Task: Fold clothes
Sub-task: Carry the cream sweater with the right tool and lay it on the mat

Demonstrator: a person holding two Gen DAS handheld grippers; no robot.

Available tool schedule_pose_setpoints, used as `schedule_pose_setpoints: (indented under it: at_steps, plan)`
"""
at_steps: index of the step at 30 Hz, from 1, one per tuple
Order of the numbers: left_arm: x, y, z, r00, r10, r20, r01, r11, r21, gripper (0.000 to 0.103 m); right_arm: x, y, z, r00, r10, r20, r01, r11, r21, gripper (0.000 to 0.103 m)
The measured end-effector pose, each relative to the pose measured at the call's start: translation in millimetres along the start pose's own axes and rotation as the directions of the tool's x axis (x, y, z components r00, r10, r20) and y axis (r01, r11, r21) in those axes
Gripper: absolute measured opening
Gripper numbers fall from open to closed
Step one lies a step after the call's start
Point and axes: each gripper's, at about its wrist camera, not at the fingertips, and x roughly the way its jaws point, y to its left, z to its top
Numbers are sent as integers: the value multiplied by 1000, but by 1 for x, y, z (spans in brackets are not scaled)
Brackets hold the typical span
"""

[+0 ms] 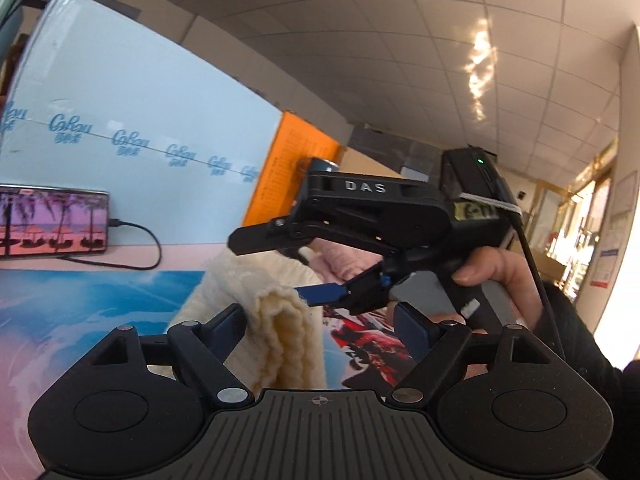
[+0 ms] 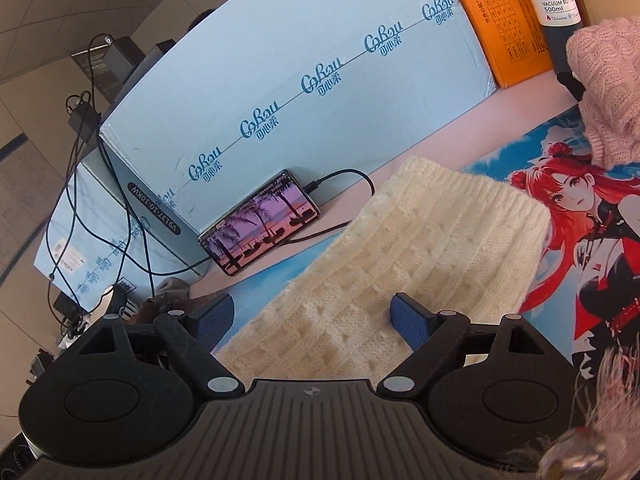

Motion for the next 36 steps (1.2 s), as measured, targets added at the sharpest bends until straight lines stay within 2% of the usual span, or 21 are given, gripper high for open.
schedule_pose_setpoints:
  at_steps: [3,5,8,9,10,11,16,18,21,22,24,27,29,31,34,36]
  plan:
    - [6,-8,-1,997,-67,-45,69,997,41,83,-11,8,-6,997,-67,-30,65,997,-52,85]
    - [9,-12,-2,994,-89,-71,93,994,57,83,-18,11,-12,996,-80,-30,78,994,-78,81]
    - [11,-13,-3,989,-99,-113,106,993,55,84,-28,5,-19,996,-85,-3,85,994,-71,55]
    - [12,-13,-5,988,-95,-123,102,993,54,84,-32,1,-22,997,-82,4,82,994,-65,37]
    - [13,-12,-7,987,-92,-134,100,994,54,84,-36,-1,-25,998,-70,8,71,996,-63,24]
    - [14,-12,-7,985,-97,-141,106,993,54,84,-40,-2,-28,999,-51,17,52,997,-62,18]
    - [1,-2,-4,991,-114,-74,116,993,20,84,-74,-8,-44,991,-54,125,62,996,-61,18]
    - [-3,5,0,996,-80,-41,79,997,-17,84,-85,-17,-51,989,-52,136,57,998,-30,18]
    - [-5,16,4,999,31,-10,-31,997,-74,84,-102,-33,-66,987,-60,151,58,998,16,18]
    - [-4,19,5,996,88,-16,-89,992,-89,84,-107,-39,-71,986,-66,156,61,997,38,18]
    - [-1,22,6,977,206,-49,-210,973,-99,84,-116,-53,-84,984,-81,157,67,993,92,18]
    - [7,26,4,943,312,-117,-322,944,-76,84,-122,-70,-100,985,-114,127,95,985,147,18]
    - [12,29,0,925,339,-170,-355,932,-73,84,-125,-78,-107,983,-149,110,130,978,166,24]
    - [16,35,-2,916,348,-200,-369,926,-83,83,-132,-79,-108,970,-202,137,179,970,164,37]
    - [17,41,-5,914,338,-226,-367,925,-102,82,-143,-75,-109,938,-272,214,247,959,136,54]
    - [19,43,-7,915,325,-241,-358,927,-108,82,-147,-68,-108,926,-275,260,259,961,96,61]
